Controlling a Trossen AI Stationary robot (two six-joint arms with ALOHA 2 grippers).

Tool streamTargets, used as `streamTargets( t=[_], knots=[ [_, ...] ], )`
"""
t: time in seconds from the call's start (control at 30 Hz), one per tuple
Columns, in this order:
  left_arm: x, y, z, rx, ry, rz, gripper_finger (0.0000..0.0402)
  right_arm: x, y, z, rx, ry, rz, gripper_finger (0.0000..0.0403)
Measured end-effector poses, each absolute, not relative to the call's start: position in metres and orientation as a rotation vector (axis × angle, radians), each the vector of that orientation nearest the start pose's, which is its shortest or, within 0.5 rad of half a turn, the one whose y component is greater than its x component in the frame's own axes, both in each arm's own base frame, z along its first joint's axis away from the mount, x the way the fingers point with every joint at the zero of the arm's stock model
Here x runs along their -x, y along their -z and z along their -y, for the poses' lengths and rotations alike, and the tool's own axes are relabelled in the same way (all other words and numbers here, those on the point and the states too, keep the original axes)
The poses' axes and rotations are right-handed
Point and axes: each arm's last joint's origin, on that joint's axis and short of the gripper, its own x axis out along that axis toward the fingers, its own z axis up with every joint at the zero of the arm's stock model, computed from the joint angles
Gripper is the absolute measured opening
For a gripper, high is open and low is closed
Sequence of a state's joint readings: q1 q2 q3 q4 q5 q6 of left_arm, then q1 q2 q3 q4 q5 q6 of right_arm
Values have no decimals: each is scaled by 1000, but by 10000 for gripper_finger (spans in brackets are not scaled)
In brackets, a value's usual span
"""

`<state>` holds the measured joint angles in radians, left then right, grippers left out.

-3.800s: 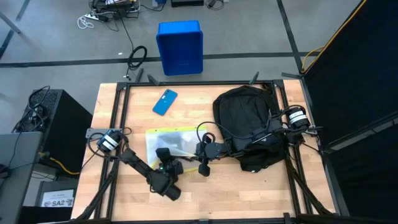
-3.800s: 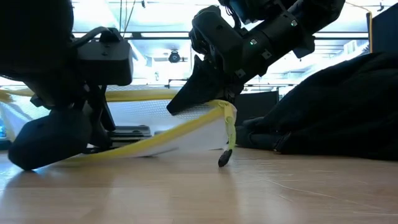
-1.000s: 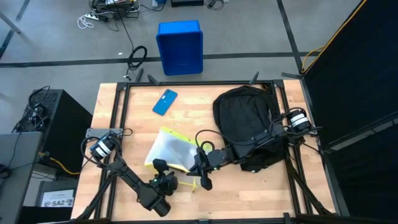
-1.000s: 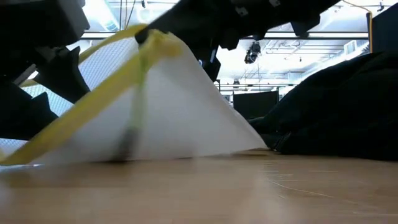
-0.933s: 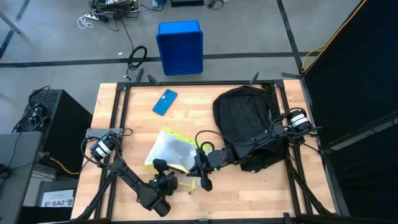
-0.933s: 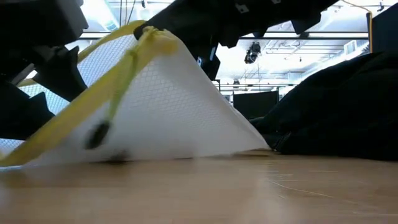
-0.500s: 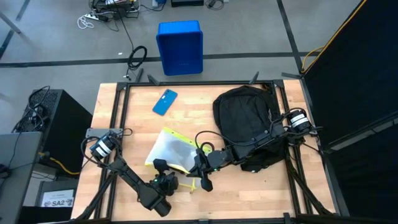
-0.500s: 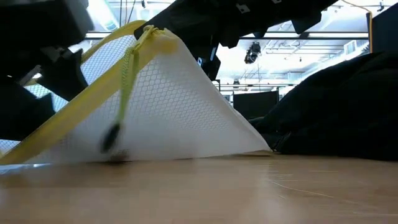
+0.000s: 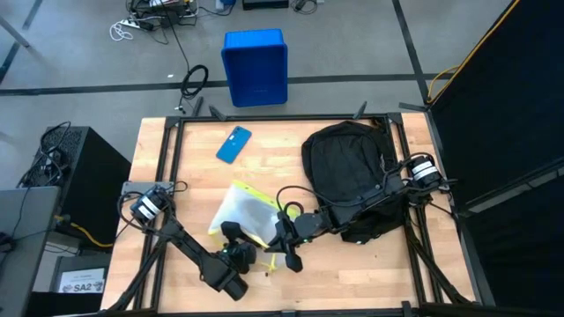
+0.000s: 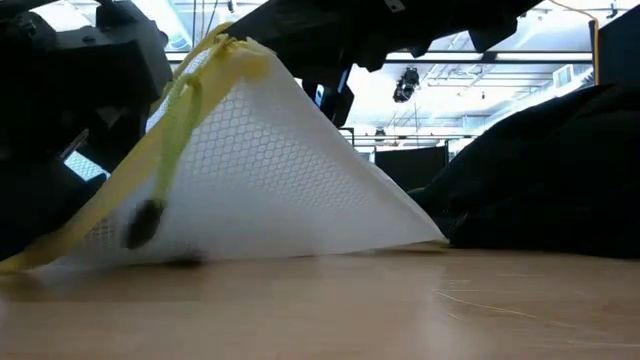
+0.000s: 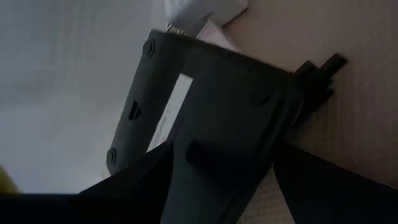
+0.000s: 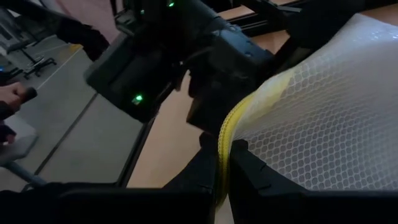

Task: Unpack backpack
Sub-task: Remove the gray calculator from the white zip bag

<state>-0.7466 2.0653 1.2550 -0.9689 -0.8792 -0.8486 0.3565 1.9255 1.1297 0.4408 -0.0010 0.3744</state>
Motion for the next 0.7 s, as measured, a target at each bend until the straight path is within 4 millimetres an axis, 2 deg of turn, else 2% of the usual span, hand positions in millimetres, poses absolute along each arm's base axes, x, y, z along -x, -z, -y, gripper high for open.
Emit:
streamTargets(
  t=[0.23,0.37,0.57,0.63,0.7],
  knots=[
    [-265,-114,211,-564,-571,-978,214,-390,-186,-148,-310,-312,-406,0],
    [-265,-114,210,-592,-586,-946,156,-390,-186,-148,-312,-319,-405,0],
    [-265,-115,208,-647,-609,-900,35,-390,-187,-148,-312,-318,-403,0],
    [-266,-115,207,-669,-621,-882,15,-390,-187,-148,-312,-319,-403,0],
    [-266,-115,206,-669,-626,-873,12,-390,-187,-148,-309,-319,-402,0]
  ],
)
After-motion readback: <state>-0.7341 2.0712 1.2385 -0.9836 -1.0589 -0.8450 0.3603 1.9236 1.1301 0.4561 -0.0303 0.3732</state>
